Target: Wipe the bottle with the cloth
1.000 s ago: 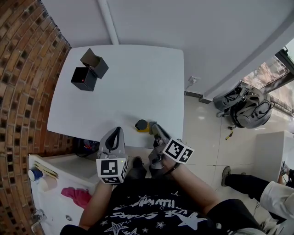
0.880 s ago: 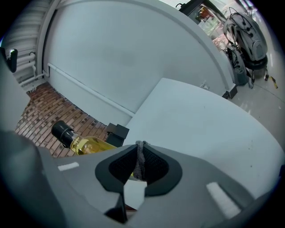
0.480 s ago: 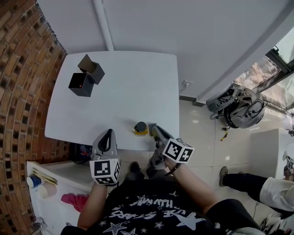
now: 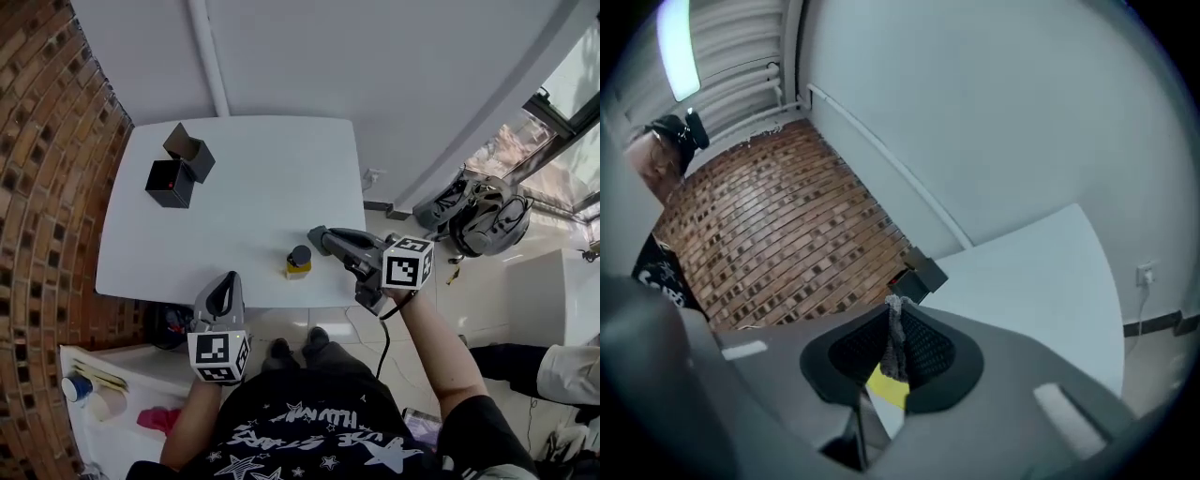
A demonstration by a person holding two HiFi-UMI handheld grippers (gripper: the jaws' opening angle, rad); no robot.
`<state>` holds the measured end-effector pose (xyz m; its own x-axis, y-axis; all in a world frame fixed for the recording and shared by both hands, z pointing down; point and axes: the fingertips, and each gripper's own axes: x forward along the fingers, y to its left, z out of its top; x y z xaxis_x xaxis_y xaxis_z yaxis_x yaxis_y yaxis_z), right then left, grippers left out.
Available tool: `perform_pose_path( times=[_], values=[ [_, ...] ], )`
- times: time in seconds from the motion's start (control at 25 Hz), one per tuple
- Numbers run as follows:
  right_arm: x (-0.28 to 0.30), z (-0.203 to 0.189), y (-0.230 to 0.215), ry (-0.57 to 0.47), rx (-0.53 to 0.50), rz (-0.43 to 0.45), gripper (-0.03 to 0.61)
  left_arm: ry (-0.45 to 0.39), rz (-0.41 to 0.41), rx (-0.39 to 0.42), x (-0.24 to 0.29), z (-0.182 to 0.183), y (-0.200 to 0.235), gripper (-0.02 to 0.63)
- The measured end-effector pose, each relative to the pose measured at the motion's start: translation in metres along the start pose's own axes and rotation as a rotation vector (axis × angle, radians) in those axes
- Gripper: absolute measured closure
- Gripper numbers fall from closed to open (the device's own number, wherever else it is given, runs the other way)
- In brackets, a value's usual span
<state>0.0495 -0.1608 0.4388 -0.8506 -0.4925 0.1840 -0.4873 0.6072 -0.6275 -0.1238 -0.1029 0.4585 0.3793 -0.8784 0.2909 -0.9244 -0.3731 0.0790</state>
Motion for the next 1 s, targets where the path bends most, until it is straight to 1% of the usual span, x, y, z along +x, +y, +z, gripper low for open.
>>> perform_pose_path(
  times=[0.12,0.24,0.36,0.48,0.64,0.84,1.0],
  values=[
    [0.011,0.001,0.007,0.12,0.008,0.102,0.538,0.0,-0.042,0.005,0.0,0.001,-0.007,0.609],
    [0.022,0.007,0.004,0.204,-0.032,0.155,0.538,0.004,-0.052,0.019,0.005,0.001,-0.008,0.609],
    [0.036,0.011,0.003,0.27,-0.045,0.208,0.538,0.013,-0.018,0.035,0.008,-0.002,-0.004,0.609],
    [0.047,0.007,0.003,0.327,-0.046,0.267,0.538,0.02,0.021,0.025,0.01,-0.002,-0.003,0.609],
    [0.061,-0.01,0.0,0.421,-0.01,0.352,0.538,0.02,0.037,0.035,0.012,0.002,-0.007,0.609],
    [0.067,-0.033,0.007,0.582,0.042,0.503,0.538,0.029,0.08,0.019,0.018,0.001,0.001,0.609],
    [0.072,-0.045,0.007,0.667,0.06,0.569,0.538,0.051,0.108,0.005,0.022,-0.005,0.008,0.609]
  ],
)
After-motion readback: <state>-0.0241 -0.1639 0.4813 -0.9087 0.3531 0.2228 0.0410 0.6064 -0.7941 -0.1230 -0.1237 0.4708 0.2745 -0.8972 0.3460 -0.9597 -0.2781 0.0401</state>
